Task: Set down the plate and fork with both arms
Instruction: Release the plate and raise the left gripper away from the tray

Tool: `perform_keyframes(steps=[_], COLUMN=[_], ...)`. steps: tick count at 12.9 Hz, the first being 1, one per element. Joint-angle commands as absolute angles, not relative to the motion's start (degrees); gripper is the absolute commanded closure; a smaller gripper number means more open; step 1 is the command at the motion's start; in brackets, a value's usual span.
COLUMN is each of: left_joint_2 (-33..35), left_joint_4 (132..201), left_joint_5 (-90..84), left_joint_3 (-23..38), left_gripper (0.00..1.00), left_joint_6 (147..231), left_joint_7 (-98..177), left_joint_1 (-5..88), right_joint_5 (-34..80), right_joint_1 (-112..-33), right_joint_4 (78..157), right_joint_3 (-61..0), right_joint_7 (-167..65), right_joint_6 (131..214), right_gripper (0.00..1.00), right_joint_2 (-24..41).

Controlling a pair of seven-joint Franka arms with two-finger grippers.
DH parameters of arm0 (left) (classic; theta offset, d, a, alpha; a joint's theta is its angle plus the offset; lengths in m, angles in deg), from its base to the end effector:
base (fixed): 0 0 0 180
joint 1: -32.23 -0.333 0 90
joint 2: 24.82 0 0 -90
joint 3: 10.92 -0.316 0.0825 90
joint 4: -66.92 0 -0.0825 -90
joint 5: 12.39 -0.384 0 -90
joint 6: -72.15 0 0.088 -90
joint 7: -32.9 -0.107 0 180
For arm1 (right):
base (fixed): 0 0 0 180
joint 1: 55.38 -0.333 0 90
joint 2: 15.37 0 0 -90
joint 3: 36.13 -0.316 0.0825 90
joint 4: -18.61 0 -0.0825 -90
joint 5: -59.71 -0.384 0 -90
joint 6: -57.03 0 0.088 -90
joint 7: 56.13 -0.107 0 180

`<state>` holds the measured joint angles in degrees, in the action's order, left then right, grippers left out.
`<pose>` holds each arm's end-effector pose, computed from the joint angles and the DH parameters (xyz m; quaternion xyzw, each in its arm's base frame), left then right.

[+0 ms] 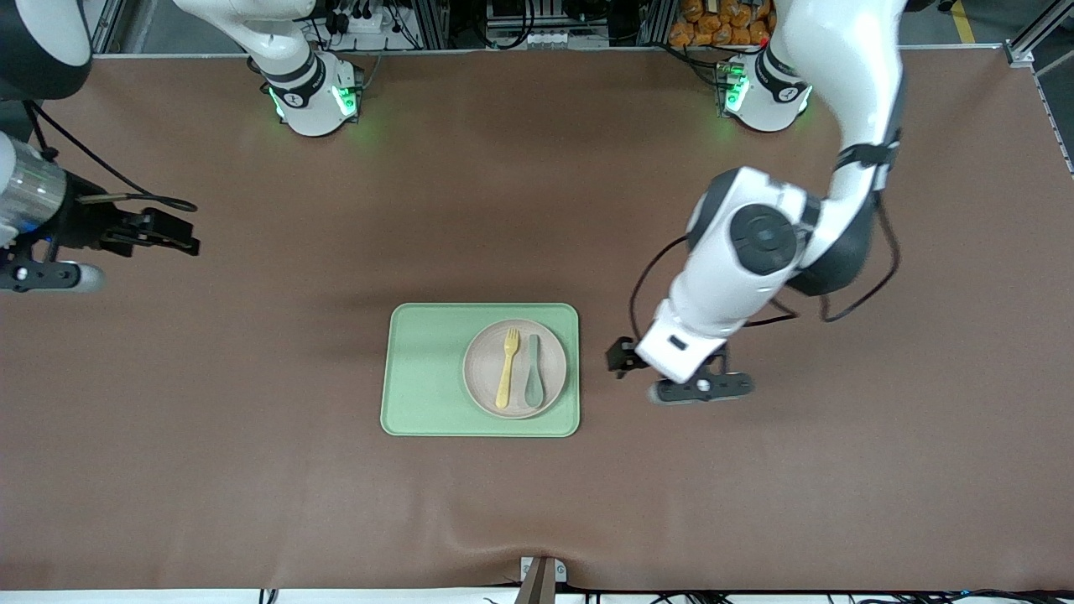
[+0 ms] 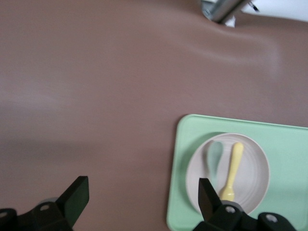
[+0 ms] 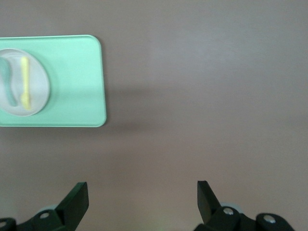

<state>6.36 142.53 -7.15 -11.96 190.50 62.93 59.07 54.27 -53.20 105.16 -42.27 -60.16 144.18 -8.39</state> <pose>0.6569 -0.3261 0.4417 0.9928 0.0524 0.0713 0.0804 0.5822 0.0472 0.5802 -0.9970 0.0009 0.0588 0.0500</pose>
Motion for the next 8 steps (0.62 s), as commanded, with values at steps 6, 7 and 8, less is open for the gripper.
perform_keyframes(steps=[6, 7, 8], left_joint_2=[-7.57, -9.24, -11.00], left_joint_4=[145.06, 145.23, 145.32], left_joint_5=[-9.14, -9.14, -9.14], left_joint_3=[-11.62, -11.62, -11.53], left_gripper=[0.00, 0.00, 0.00], left_joint_6=[175.35, 173.51, 171.49], left_joint_7=[54.20, 51.65, 50.84], left_joint_1=[47.45, 46.22, 44.46], right_joint_5=[51.80, 52.50, 53.55], right_joint_1=[-63.63, -65.73, -66.97], right_joint_4=[93.76, 92.71, 91.83], right_joint_3=[-42.02, -41.76, -41.76], right_joint_7=[-70.26, -71.84, -73.34], right_joint_6=[155.10, 156.95, 158.27], right_gripper=[0.00, 0.00, 0.00], right_joint_2=[7.46, 9.48, 11.59])
